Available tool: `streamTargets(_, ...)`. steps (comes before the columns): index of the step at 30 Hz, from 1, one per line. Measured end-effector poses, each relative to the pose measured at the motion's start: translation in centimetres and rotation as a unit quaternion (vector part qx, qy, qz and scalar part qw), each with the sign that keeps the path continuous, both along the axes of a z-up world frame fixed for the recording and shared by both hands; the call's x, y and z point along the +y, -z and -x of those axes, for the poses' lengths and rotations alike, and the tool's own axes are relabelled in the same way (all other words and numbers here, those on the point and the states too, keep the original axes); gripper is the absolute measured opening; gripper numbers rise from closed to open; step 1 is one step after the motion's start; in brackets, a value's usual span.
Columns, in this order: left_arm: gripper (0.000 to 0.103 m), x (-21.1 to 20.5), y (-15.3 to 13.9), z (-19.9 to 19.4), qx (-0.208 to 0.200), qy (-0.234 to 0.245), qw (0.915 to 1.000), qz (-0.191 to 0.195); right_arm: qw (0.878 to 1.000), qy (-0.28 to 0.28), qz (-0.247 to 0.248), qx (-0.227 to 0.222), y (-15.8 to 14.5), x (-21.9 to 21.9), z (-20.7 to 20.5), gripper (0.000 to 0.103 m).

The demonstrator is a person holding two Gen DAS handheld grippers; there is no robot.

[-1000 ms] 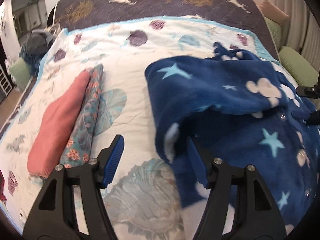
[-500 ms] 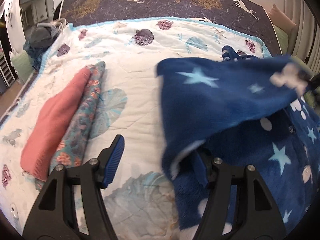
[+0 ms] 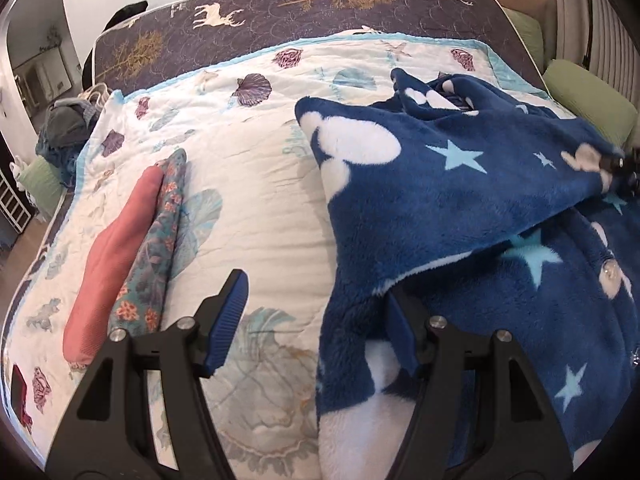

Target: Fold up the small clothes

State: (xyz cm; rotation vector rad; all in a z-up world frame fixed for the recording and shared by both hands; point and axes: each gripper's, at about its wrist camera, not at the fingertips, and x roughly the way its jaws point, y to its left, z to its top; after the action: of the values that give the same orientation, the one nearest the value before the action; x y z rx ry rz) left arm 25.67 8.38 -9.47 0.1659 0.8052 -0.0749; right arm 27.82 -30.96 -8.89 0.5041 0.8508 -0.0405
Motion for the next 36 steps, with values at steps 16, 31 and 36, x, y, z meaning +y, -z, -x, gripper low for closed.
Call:
streamTargets(16, 0.072, 1.5, -3.3, 3.4, -0.047, -0.015, 0.9986, 0.017, 0.997, -0.018, 0.067, -0.044, -4.4, -0.1, 3.5, 0.027)
streamTargets(31, 0.078, -1.3, 3.3, -6.8, 0.07, -0.019, 0.9914, 0.109, 0.999, -0.044, 0.011, 0.016, 2.5, 1.5, -1.1, 0.003)
streamTargets(36, 0.074, 0.4, 1.9, -5.6, 0.058, -0.042, 0.9891, 0.128, 0.999, -0.042, 0.007, 0.01, 2.1, 1.4, -0.7, 0.003)
